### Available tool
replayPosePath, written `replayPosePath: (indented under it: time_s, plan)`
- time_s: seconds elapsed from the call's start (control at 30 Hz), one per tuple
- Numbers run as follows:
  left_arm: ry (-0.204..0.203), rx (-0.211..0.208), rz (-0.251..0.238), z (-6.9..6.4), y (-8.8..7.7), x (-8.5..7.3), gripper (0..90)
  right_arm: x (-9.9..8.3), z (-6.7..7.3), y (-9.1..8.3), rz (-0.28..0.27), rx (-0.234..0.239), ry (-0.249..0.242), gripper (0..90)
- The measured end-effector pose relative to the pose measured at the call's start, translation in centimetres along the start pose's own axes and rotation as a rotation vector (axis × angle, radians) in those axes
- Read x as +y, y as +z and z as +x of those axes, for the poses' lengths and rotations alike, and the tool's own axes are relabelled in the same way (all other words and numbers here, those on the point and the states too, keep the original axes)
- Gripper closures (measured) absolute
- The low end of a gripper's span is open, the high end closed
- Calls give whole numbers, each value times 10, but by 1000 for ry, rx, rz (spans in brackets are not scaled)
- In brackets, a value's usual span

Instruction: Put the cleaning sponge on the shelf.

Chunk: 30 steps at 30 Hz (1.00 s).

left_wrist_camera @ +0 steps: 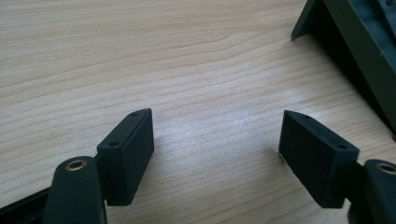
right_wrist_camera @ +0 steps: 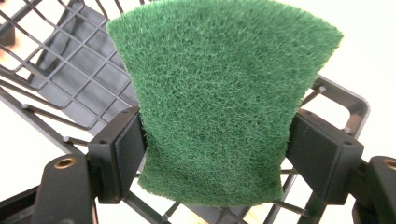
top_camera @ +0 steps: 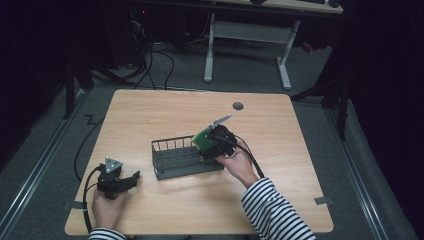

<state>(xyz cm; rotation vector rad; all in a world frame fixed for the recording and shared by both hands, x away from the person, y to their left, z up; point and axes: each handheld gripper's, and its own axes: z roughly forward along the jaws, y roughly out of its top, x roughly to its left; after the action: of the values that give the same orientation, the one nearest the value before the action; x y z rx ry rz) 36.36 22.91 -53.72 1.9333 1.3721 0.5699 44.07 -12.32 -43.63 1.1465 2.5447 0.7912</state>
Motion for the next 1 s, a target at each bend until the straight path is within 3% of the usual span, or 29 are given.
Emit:
replayPosePath:
  time_s: [0.3,0.53,0.83,1.0]
  plan:
    - [1,1,0,0,0,0,270,-2,-2,-10,-34,31,9,185]
    - [5,4,2,-1,0,0,269,-3,-4,-23,-83,11,24,164]
    - [11,14,4,-2,1,0,271,-12,-18,-45,-147,13,70,167]
    - [0,4,3,-1,0,0,271,-19,-26,-58,-182,-15,82,174]
